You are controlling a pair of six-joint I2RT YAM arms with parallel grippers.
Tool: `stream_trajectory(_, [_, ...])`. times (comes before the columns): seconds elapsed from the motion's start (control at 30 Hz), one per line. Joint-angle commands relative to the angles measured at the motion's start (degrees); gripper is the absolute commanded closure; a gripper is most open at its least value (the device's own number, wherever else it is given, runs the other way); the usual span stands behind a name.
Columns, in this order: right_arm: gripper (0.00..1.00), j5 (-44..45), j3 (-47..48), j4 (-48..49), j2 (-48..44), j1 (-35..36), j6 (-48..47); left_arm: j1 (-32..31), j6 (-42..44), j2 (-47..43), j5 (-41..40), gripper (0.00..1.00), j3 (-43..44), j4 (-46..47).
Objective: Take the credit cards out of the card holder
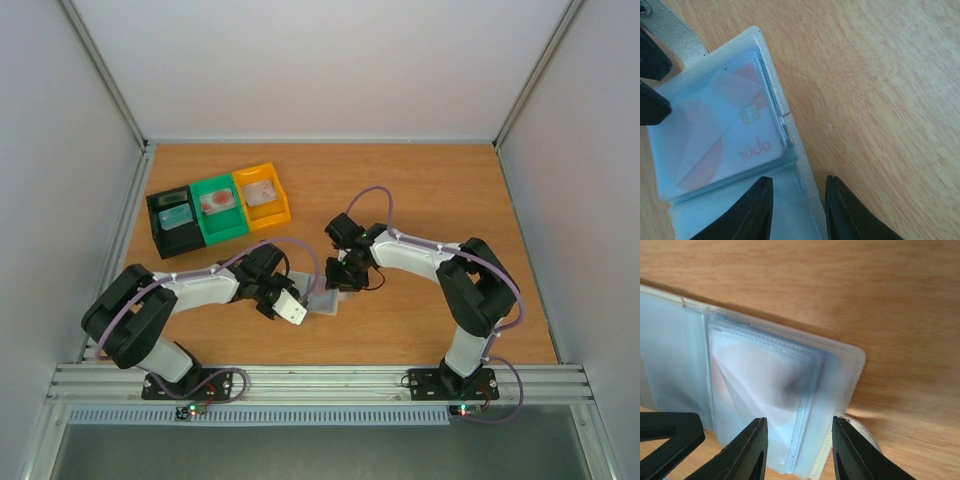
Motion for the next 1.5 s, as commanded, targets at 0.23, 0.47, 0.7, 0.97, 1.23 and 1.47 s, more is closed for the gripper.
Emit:
stream_trajectory(0.23, [0.64, 3.6, 3.3, -4.1, -3.9, 0.3, 0.7, -0.1, -28.9, -3.9, 1.7, 0.54, 18.0, -30.4])
stream_trajectory(0.47, [0.64, 3.1, 1.9, -1.2, -1.1, 1.3, 3.9, 3.4, -73.5, -4.6, -8.8, 0.21, 20.1, -21.4])
stream_trajectory(0.7, [0.64, 3.9, 2.0, -0.9, 0.8, 2.6, 4.4, 10.0, -101.6, -2.9, 2.5, 0.17, 13.0, -13.5])
stream_trajectory(0.97, [0.64, 4.9, 2.2, -0.7, 2.2, 3.3, 5.0, 11.6, -105.8, 2.0, 11.1, 0.20, 7.6, -5.6])
stream_trajectory(1.23, [0.64, 4.3, 2.4, -0.6, 3.0, 3.5, 4.4, 13.9, -104.5, 0.8, 4.1, 0.22, 7.6, -18.0])
stream_trajectory(1.47, [0.64, 4.3, 1.8, 0.5, 3.0, 3.5, 4.1, 13.1, -106.2, 2.3, 15.7, 0.16, 2.2, -6.2])
